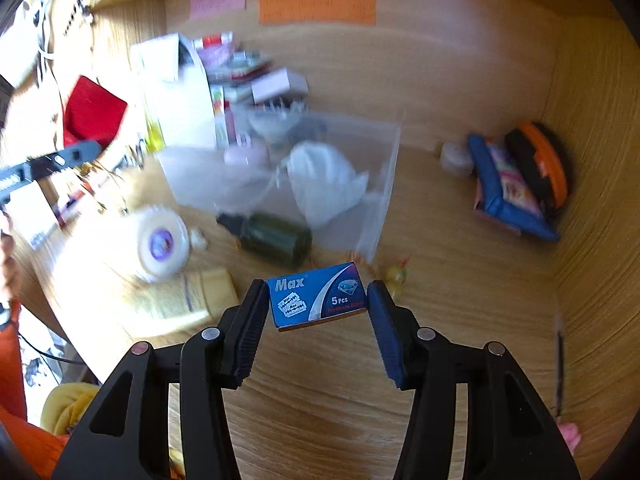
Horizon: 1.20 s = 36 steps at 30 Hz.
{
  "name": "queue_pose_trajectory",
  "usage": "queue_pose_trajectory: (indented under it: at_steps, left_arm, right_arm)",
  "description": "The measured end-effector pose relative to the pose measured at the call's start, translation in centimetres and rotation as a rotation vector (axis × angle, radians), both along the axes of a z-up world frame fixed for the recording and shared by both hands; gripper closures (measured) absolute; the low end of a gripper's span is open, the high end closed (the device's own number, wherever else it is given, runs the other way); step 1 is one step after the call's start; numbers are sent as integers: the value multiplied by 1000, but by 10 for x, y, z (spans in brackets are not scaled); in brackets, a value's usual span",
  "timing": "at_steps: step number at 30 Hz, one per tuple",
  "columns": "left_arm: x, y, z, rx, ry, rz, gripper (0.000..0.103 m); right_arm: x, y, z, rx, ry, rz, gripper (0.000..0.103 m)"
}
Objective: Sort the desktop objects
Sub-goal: 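Carry the blue box and red pouch over the clear box and release both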
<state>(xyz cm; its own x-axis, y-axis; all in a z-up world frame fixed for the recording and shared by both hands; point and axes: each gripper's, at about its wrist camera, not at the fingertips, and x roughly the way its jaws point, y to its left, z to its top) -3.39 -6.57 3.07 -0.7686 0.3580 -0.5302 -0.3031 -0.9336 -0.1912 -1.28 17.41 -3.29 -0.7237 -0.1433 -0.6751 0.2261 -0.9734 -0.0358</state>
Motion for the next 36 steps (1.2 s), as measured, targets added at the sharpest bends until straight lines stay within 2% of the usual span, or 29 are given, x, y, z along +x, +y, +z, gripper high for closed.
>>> queue_pose_trajectory:
  at_steps: [6, 16, 25, 36]
  left_arm:
    - [-17, 13, 17, -31, 19, -22, 78]
    - [-47, 26, 35, -50, 36, -49, 78]
    - [-87, 32, 23, -91, -5, -52, 78]
    - [-123, 27, -7, -99, -75, -58, 78]
  right_arm:
    - [-5, -2, 32, 0, 96, 12, 56]
    - [-42, -12, 57, -30, 154, 54, 56]
    - [-83, -30, 57, -58, 132, 111, 56]
    - [-132, -50, 36, -30, 53, 172, 55]
